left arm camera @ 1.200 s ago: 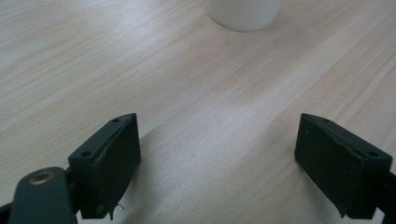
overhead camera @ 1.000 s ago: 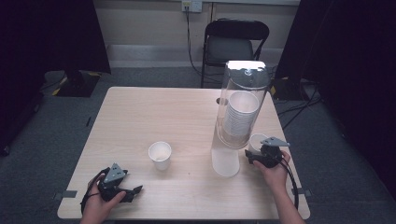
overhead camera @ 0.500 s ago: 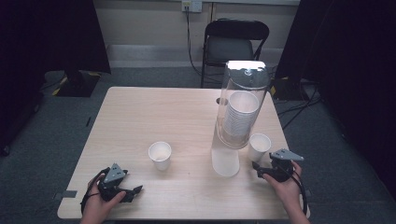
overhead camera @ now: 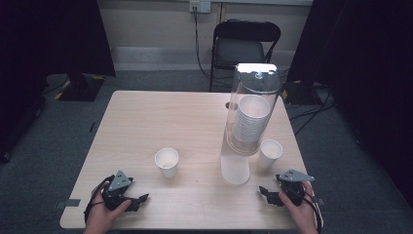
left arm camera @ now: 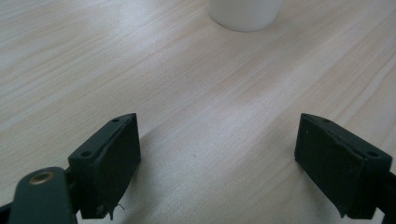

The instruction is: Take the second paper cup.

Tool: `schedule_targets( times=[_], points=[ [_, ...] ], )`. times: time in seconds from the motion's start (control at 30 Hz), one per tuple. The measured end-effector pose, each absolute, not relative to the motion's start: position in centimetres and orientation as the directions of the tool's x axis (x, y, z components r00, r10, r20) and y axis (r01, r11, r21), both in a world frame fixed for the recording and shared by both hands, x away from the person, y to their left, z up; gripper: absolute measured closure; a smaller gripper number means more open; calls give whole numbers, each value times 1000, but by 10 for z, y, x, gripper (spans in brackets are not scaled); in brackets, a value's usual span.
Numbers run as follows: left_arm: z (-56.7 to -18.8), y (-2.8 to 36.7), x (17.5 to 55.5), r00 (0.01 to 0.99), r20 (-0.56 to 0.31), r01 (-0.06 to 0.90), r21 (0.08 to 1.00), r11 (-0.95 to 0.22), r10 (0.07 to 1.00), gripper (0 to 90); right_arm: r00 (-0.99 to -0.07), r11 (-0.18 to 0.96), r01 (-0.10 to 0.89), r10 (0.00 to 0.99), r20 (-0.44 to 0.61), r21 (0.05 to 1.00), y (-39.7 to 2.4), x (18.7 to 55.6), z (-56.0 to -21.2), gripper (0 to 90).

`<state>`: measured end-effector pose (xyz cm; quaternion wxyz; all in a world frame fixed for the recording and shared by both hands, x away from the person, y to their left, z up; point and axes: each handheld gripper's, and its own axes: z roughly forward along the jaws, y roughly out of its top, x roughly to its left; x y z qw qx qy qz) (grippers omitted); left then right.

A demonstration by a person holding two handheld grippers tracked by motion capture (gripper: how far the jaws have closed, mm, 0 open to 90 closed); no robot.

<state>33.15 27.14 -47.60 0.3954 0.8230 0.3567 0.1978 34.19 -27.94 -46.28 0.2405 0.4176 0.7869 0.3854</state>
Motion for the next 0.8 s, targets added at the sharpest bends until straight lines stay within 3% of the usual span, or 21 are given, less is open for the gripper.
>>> schedule_targets(
  times=[0.2, 0.8],
  points=[
    [-476, 271, 331, 667, 43, 431, 792, -433, 744, 138, -566, 420, 458, 817, -107, 783, -272, 338, -464, 144],
    [-476, 272, 331, 669, 47, 429, 790, -437, 742, 138, -575, 409, 471, 814, -80, 781, -274, 340, -465, 138]
  ],
)
